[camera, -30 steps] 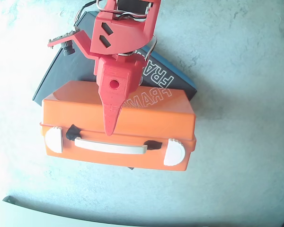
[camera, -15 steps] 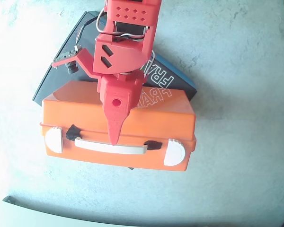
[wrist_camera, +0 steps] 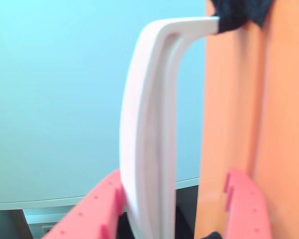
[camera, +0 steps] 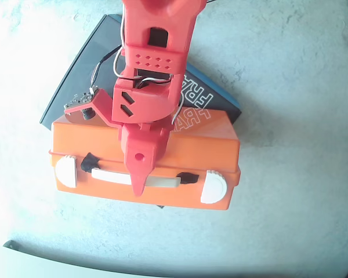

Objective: Grab the white handle of the orange box

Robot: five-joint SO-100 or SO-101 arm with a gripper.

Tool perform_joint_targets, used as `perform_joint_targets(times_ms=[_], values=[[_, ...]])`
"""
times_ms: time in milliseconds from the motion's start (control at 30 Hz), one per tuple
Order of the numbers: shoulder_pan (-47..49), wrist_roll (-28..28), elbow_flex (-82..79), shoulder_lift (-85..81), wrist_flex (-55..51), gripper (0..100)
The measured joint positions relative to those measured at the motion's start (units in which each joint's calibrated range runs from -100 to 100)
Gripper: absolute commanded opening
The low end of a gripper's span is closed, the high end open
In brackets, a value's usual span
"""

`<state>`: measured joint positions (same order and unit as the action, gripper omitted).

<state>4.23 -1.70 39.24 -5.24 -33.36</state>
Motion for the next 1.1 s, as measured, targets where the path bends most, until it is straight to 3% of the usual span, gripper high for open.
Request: perform_joint_targets(times_ms=[433, 500, 600, 633, 933, 1100], values=[[0.10, -6.06, 9.63, 11.46, 1.95, 22], [0.10, -6.38, 9.63, 11.99, 3.31, 18], [0.30, -6.38, 9.63, 12.34, 4.41, 2], [0.30, -6.38, 9.63, 12.34, 4.50, 1], [-1.51, -6.38, 6.75, 11.99, 5.18, 1], [-1.71, -10.87, -2.70, 10.30, 5.52, 1]])
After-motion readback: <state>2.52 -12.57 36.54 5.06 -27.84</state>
